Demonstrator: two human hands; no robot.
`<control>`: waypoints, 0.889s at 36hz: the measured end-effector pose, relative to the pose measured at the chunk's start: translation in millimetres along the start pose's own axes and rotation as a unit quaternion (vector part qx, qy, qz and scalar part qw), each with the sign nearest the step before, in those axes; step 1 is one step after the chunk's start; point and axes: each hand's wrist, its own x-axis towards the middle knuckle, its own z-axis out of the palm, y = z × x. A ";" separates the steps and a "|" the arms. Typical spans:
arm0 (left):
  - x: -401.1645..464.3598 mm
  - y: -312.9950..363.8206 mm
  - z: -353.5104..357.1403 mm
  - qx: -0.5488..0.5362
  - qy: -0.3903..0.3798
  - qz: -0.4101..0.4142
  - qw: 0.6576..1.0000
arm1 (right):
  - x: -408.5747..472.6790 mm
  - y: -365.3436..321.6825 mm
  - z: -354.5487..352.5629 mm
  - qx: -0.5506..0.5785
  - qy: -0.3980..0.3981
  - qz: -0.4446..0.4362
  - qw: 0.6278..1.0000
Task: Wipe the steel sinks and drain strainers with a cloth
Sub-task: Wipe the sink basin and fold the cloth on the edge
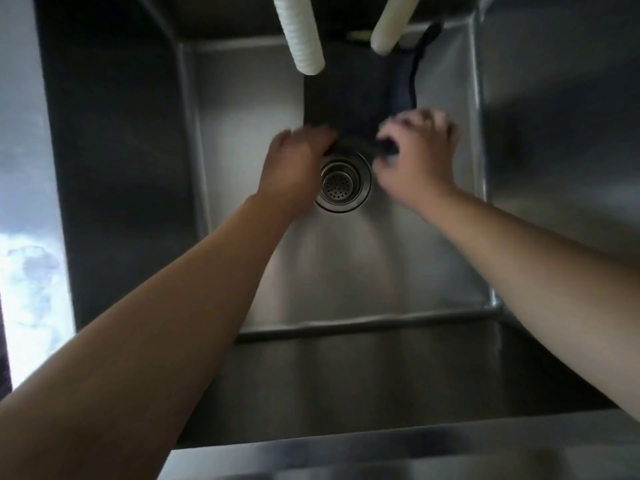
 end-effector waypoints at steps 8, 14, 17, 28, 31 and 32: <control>-70.9 -21.0 27.7 0.010 -0.151 -0.119 0.981 | 7.0 -12.0 67.9 -0.069 -0.173 -0.012 0.982; -117.4 -36.8 21.5 -0.046 -0.137 -0.197 0.970 | 22.5 -38.1 106.2 -0.047 -0.219 0.034 0.974; -132.5 -43.4 27.1 -0.060 -0.126 -0.230 0.963 | 7.1 -47.8 115.9 -0.054 -0.243 -0.031 0.968; -144.3 -48.0 35.6 -0.102 -0.165 -0.277 0.941 | -32.8 -10.7 87.8 -0.077 -0.248 -0.130 0.957; -148.0 -52.1 36.0 -0.108 -0.190 -0.287 0.933 | -39.3 -11.2 81.0 -0.096 -0.213 -0.118 0.965; -148.7 -53.5 35.8 -0.112 -0.194 -0.289 0.931 | -43.2 -12.3 79.6 -0.104 -0.199 -0.115 0.968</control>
